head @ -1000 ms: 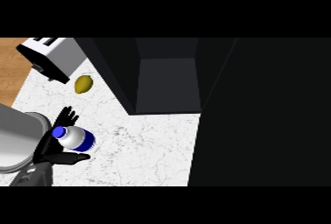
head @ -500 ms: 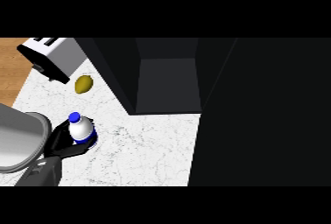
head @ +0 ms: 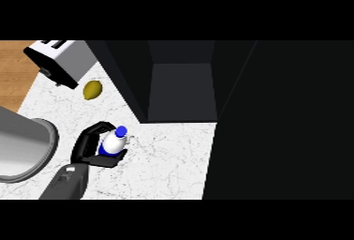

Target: Pick up the bottled water, place it into the cabinet and close the cabinet

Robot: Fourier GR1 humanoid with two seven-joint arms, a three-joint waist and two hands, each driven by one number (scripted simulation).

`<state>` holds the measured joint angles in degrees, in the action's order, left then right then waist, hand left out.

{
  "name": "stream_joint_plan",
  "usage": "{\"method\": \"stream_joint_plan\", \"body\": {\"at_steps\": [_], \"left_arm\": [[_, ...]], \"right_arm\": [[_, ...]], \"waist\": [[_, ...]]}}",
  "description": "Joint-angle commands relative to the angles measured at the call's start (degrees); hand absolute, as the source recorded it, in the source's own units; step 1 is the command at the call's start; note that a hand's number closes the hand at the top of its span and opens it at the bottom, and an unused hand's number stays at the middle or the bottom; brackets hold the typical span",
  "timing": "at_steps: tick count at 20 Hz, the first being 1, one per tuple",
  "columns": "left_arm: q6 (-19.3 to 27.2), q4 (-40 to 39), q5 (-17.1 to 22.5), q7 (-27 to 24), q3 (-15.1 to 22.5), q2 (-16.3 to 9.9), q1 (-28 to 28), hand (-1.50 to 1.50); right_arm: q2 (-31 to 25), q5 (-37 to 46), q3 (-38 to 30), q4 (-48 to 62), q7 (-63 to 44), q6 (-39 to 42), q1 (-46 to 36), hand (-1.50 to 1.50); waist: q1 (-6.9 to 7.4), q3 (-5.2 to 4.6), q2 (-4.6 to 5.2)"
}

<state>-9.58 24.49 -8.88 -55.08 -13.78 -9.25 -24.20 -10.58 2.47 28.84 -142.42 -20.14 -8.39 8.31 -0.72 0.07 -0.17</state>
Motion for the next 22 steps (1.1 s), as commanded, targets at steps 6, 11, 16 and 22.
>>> {"method": "stream_joint_plan", "body": {"at_steps": [6,11,16,22], "left_arm": [[10.04,8.81,7.93,-2.26,8.36,9.09,4.30,1.50],[10.94,20.42,16.16,9.98,14.15,9.20,3.57,1.50],[16.61,31.13,26.02,17.65,25.28,9.23,5.06,1.50],[24.02,38.59,25.83,26.92,27.75,9.24,0.55,1.50]], "right_arm": [[-1.78,-0.66,-3.30,-5.43,-3.60,-0.01,0.22,-1.50],[-0.29,2.68,0.71,-5.12,-2.35,-1.46,0.64,-1.50],[-0.98,4.01,3.42,-4.07,1.42,-1.48,3.16,-1.50],[-3.40,1.49,0.19,-8.00,-0.93,-1.09,3.42,-1.50]], "waist": [[0.57,-0.06,-0.16],[0.49,-0.06,-0.14],[0.08,-0.06,-0.27],[0.03,-0.06,-0.01]]}}
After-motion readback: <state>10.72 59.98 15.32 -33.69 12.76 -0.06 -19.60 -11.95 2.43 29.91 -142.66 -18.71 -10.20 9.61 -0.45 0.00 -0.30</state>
